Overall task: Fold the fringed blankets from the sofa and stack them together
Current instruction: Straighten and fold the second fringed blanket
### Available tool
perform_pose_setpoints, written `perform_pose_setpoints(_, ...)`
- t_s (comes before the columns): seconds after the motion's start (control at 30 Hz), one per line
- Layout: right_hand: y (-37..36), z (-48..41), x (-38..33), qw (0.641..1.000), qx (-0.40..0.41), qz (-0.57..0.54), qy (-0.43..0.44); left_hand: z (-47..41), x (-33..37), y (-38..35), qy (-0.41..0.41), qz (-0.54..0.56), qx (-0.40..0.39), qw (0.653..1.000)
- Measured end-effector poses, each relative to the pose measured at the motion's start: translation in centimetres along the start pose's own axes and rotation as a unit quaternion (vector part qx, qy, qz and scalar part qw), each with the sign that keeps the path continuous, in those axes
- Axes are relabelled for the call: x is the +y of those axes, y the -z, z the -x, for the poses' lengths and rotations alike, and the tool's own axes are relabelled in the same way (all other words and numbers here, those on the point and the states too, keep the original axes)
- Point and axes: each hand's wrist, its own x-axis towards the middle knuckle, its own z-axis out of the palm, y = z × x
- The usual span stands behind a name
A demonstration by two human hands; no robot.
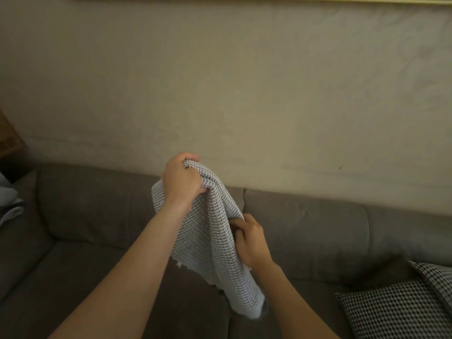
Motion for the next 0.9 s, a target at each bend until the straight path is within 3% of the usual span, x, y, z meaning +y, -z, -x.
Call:
perform_pose_setpoints(0.1, 0.3, 0.2, -1.8, 0.999, -0.033, -0.031, 0.012, -0.2, -0.2, 0.3, -0.018, 0.002, 0.016, 1.000)
perform_pose_setpoints(0.2, -0.8, 0.5, -1.8, 0.996, -0.080, 0.046, 0.003, 0.0, -0.1, 0.5, -0.040, -0.017, 0.013, 0.999)
perform_pose_setpoints(0.43, -1.9, -0.4, 0.3, 0.984, -0.157, 0.082, 0.011, -0.6, 0.6, 1.1, -0.072, -0.082, 0.004, 0.994)
perform_pose_setpoints(0.53, -0.3, -1.5, 0.5, 0.974, -0.177, 0.135, -0.042, -1.4, 0.1, 1.4, -0.070, -0.086, 0.032, 0.993)
perform_pose_setpoints(0.67, 2.7, -2.9, 0.8, 0.976, -0.158, 0.124, -0.080, -2.6, -1.0, 2.1, -0.062, -0.081, 0.077, 0.992)
perform_pose_setpoints(0.83, 5.3, -4.6, 0.9, 0.977, -0.107, 0.180, -0.026, -4.2, -4.7, 4.1, -0.015, -0.111, 0.106, 0.988)
perform_pose_setpoints(0.9, 5.6, -4.6, 0.9, 0.961, -0.132, 0.241, -0.005, -4.0, -5.9, 4.5, 0.020, -0.103, 0.107, 0.989)
